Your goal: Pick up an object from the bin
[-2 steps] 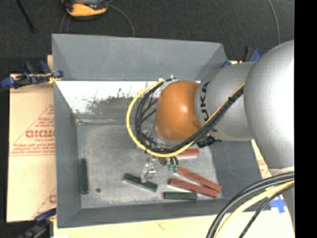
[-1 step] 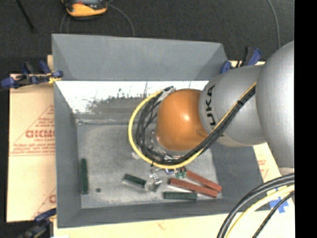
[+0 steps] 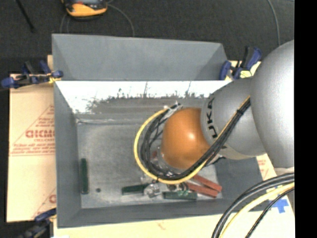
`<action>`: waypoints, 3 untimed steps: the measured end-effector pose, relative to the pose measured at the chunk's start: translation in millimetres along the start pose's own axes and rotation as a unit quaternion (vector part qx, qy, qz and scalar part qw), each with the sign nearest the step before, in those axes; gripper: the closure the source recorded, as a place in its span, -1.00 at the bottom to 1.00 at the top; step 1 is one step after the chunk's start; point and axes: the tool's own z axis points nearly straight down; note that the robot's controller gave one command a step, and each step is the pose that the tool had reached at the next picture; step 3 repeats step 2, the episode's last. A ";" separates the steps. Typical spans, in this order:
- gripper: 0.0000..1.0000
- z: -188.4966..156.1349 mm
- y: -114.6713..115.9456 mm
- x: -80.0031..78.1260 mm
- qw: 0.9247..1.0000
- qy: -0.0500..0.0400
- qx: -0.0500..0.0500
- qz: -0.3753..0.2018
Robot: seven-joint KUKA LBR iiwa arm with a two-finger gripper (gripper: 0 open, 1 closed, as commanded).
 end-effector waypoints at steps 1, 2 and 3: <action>1.00 0.0 0.0 0.0 1.000 0.000 0.000 0.001; 1.00 -180.9 9.3 -0.7 1.000 -0.005 0.001 -0.026; 1.00 -180.9 9.3 -0.7 1.000 -0.005 0.001 -0.026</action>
Offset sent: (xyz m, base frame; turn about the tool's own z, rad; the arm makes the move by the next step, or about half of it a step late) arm -0.0031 0.0094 0.1778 -0.0533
